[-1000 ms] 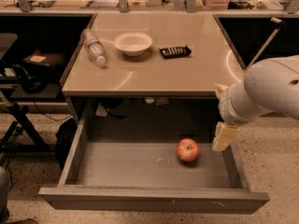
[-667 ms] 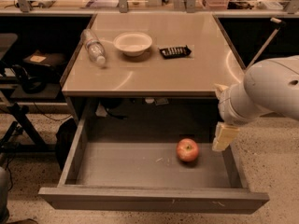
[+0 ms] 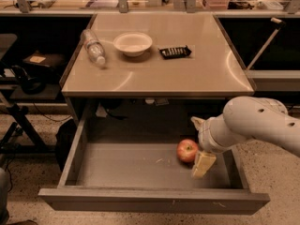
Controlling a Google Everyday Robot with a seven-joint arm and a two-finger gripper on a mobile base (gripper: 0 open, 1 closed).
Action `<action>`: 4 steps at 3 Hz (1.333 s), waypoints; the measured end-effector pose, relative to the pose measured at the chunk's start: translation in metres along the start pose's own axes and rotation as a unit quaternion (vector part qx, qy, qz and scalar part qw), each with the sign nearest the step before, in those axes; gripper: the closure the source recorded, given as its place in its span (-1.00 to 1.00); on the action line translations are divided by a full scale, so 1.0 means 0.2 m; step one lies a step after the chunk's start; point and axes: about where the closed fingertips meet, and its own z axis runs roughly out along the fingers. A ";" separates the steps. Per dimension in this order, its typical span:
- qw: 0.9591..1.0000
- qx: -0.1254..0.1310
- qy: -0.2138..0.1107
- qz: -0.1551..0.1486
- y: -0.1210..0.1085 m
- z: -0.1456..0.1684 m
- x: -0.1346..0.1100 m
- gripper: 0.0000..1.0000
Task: Pick apple from top drawer and place on counter
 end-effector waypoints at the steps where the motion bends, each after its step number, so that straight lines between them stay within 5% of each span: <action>1: 1.000 0.000 0.000 0.000 0.00 0.00 0.00 -1.00; 4: 0.999 -0.013 -0.044 -0.026 -0.11 0.21 0.03 -1.00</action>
Offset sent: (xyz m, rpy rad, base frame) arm 0.0370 -0.0111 -0.0292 0.0478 -0.0258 0.0540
